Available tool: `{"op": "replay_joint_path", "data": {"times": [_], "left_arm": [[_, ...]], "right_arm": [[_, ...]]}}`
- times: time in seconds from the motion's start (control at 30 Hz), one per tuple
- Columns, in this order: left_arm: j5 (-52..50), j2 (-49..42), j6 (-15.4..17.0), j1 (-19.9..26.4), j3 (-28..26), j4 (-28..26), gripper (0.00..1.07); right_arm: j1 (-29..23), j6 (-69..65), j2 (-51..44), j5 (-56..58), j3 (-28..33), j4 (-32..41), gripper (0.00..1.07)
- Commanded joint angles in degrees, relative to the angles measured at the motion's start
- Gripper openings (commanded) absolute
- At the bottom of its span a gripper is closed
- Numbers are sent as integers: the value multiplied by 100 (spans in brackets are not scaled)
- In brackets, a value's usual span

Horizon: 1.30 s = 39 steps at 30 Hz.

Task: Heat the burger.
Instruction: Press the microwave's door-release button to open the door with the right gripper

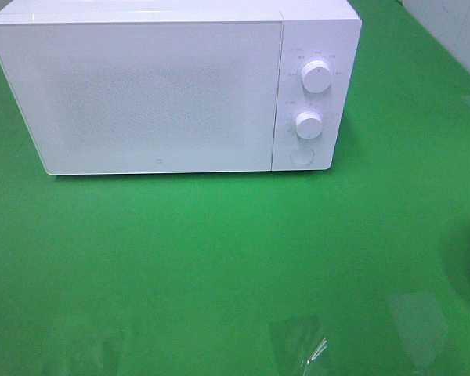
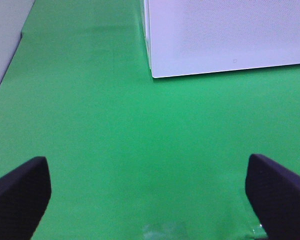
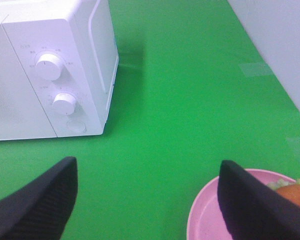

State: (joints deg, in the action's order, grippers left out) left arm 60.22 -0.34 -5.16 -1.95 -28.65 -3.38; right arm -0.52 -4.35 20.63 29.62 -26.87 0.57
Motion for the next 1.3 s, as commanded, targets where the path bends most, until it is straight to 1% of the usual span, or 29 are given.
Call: {"op": "replay_joint_path", "data": {"times": [0.03, 0.07, 0.13, 0.23, 0.27, 0.37, 0.4, 0.43, 0.53, 0.67, 0.7, 0.8, 0.83, 1.0, 1.07, 1.17, 1.2, 1.3], "left_arm": [[-86, -132, -11, -23, 23, -23, 98], [-86, -132, -11, -23, 23, -23, 98], [-86, -132, -11, -23, 23, -23, 98], [-86, -132, -11, -23, 23, -23, 98], [-86, -132, -11, -23, 23, -23, 98], [-86, -132, -11, -23, 23, -23, 98], [-86, -132, -11, -23, 23, -23, 98], [-86, -132, -11, -23, 23, -23, 98], [-86, -132, -11, -23, 23, -23, 98], [-86, -132, -11, -23, 23, -23, 98], [-86, -132, -11, -23, 23, -23, 98], [-86, -132, -11, -23, 23, -23, 98], [-86, -132, -11, -23, 23, -23, 98], [-86, -132, -11, -23, 23, -23, 98], [-86, -132, -11, -23, 23, -23, 98], [-86, -132, -11, -23, 23, -23, 98], [-86, -132, -11, -23, 23, -23, 98], [-86, -132, -11, -23, 23, -23, 98]], "right_arm": [[34, 17, 275, -710, 172, -6, 76], [34, 17, 275, -710, 172, -6, 76], [34, 17, 504, -1134, 298, -6, 76], [34, 17, 676, -1415, 367, 0, 76], [34, 17, 871, -1633, 407, 0, 76], [34, 17, 1043, -1891, 435, 0, 76], [34, 17, 1243, -2166, 453, 0, 76], [34, 17, 1243, -2166, 453, 0, 76], [34, 11, 1679, -2710, 453, 0, 76], [34, 11, 2011, -3105, 453, 0, 76], [34, 11, 2355, -3558, 453, 0, 76], [34, 11, 2469, -3713, 453, 0, 76], [34, 11, 2704, -3976, 453, 0, 76], [34, 11, 3168, -4503, 453, 0, 76], [34, 40, 3627, -5105, 453, 0, 76], [34, 40, 3850, -5414, 453, 11, 76], [34, 63, 4074, -5764, 453, 23, 76], [34, 86, 4171, -5901, 453, 34, 76]]}}
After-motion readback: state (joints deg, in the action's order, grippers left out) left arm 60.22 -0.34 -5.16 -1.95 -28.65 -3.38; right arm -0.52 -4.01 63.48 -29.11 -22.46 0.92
